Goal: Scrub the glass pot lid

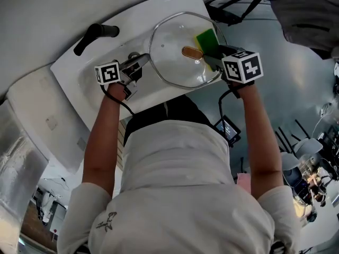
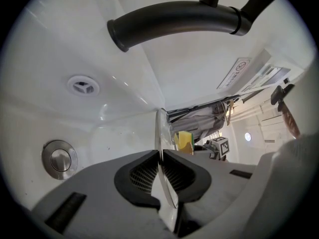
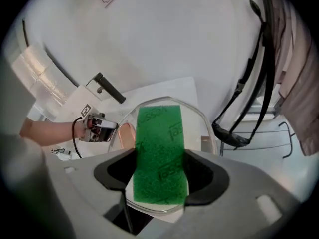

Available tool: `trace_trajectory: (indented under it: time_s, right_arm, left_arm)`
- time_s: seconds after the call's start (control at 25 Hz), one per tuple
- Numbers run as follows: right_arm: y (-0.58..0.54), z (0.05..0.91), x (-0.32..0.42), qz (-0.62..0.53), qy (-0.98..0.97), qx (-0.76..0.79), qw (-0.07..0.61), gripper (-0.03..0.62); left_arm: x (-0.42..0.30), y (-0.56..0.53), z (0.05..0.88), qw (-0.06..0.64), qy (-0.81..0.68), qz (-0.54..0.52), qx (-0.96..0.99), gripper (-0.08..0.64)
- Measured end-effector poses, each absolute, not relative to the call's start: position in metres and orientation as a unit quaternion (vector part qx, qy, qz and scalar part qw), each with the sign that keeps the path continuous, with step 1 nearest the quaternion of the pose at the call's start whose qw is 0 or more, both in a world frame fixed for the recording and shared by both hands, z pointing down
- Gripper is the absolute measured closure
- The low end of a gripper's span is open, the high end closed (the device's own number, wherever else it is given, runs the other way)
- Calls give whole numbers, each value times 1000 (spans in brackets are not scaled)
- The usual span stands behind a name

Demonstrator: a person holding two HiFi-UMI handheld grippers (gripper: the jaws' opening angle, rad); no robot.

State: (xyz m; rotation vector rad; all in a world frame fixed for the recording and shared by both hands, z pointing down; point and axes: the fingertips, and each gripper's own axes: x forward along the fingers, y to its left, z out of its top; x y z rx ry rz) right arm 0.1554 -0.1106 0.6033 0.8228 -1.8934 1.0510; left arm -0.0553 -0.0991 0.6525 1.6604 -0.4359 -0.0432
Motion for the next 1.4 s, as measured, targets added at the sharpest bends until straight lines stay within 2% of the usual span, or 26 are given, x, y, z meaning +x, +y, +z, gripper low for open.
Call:
trace_trajectory:
  time_s: [0.32,0.8,1.0,1.4]
  right_arm:
    - [-106,609,169,424,-741,357,380,295]
    - [-79,634,280,458,-661,447,393,295]
    - [-76,618,240,439,-695,421,385,293]
    - [-20,585,139,317,-779,282,462,294]
  left_arm:
    - [-56,-100,651,654,-192,-20,732,528]
    - [-52,-102,652,651,-191,-12,734,528]
    - [-51,-102,651,654,-188,-18,733,528]
    - [-51,-102,652,655,-190,-16,731,528]
